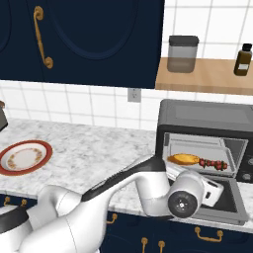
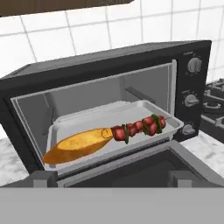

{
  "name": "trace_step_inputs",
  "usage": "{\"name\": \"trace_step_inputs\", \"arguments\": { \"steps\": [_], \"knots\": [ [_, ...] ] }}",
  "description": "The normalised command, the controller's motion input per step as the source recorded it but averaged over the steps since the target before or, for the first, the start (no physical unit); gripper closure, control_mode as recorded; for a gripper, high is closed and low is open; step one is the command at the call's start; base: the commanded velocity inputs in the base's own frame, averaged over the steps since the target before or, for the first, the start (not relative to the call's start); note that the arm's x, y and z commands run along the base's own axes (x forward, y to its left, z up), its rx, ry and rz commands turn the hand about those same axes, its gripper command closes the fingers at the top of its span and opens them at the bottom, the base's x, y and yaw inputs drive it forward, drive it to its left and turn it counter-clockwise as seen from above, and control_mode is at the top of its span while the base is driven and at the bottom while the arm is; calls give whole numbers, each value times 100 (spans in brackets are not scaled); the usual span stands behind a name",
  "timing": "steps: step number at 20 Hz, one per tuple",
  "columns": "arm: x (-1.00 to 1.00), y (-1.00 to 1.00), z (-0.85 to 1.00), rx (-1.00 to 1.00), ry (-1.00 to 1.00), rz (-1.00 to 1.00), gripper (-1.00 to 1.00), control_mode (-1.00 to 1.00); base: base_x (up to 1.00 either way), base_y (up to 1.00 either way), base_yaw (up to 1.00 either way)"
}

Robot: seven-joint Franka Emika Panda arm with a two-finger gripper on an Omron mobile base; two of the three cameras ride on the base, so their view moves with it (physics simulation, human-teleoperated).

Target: Pick up the kebab skewer and baguette bread, and place them inside the toaster oven. Close the toaster oven door and start by setting the timer.

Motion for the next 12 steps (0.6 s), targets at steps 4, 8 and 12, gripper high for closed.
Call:
{"name": "trace_step_inputs", "arguments": {
  "steps": [4, 8, 12],
  "knots": [
    [-8, -4, 0, -32, -4, 14, -100, -100, 0, 0, 0],
    [-5, -2, 0, -30, 0, 11, -100, -100, 0, 0, 0],
    [0, -3, 0, -19, 0, 10, -100, -100, 0, 0, 0]
  ]
}}
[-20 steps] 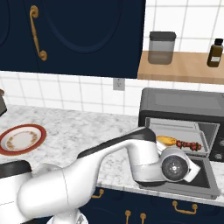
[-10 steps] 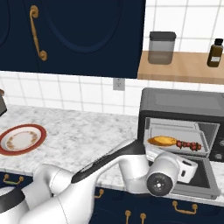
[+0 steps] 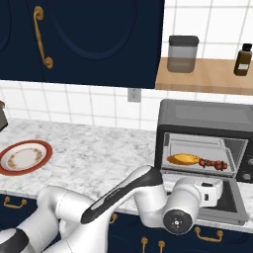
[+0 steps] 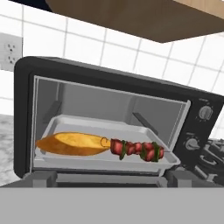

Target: Pick up the kebab skewer and baguette bread, and place them inside the toaster oven. Close the toaster oven door and start by setting the timer.

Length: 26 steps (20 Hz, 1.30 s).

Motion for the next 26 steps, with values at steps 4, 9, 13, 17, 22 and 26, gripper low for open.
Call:
{"name": "trace_step_inputs", "arguments": {
  "steps": [4, 9, 13, 17, 22, 26],
  "knots": [
    [0, 0, 0, -2, 0, 2, -100, -100, 0, 0, 0],
    [5, 0, 0, 0, 0, 0, -100, -100, 0, 0, 0],
    [2, 0, 0, 0, 5, 0, -100, -100, 0, 0, 0],
    [0, 0, -9, 0, 1, 0, -100, -100, 0, 0, 0],
    [0, 0, -12, 0, 0, 0, -100, -100, 0, 0, 0],
    [0, 0, -8, 0, 0, 0, -100, -100, 0, 0, 0]
  ]
}}
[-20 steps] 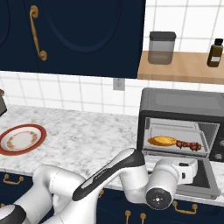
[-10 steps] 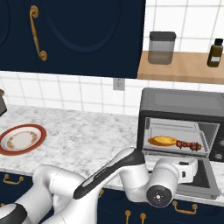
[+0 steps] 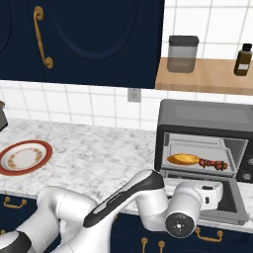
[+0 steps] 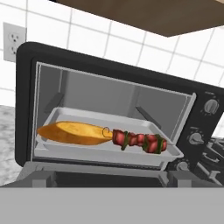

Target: Pick up the kebab skewer and baguette bread, and place them inside the toaster oven. Close the toaster oven door and start by setting the timer.

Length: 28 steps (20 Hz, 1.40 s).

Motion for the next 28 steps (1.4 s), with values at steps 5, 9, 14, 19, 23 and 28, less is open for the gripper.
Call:
{"name": "trace_step_inputs", "arguments": {
  "steps": [5, 9, 14, 19, 23, 28],
  "knots": [
    [14, 2, 0, 0, 0, 0, -100, -100, 0, 0, 0],
    [14, 0, 0, 2, 1, 0, -100, -100, 0, 0, 0],
    [10, 0, -2, 10, 3, 0, -100, -100, 0, 0, 0],
    [3, 0, -10, 6, 2, 0, -100, -100, 0, 0, 0],
    [10, 0, -26, 0, 0, 0, -100, -100, 0, 0, 0],
    [21, 0, -21, 0, 0, 0, -100, -100, 0, 0, 0]
  ]
}}
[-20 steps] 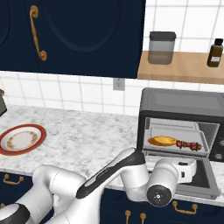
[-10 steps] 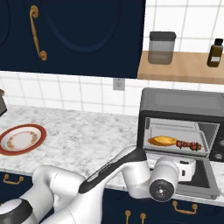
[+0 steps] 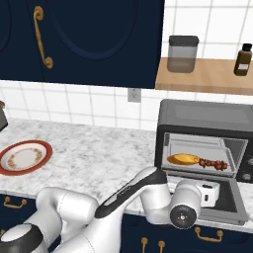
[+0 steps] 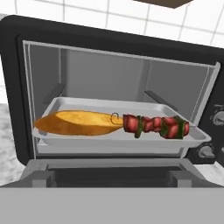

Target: Pick up the kebab skewer and baguette bread, and place them inside the toaster oven. Close the toaster oven door and start by setting the timer.

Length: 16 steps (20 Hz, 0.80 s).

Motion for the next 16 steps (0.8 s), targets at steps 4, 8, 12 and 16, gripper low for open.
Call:
{"name": "trace_step_inputs", "arguments": {
  "steps": [4, 8, 12, 16],
  "knots": [
    [41, -10, 0, 4, 0, 2, -100, -100, 0, 0, 0],
    [39, -9, 0, 4, 0, 2, -100, -100, 0, 0, 0],
    [24, -11, -5, 4, 0, 3, -100, -100, 0, 0, 0],
    [4, -2, -28, 2, 0, 3, -100, -100, 0, 0, 0]
  ]
}}
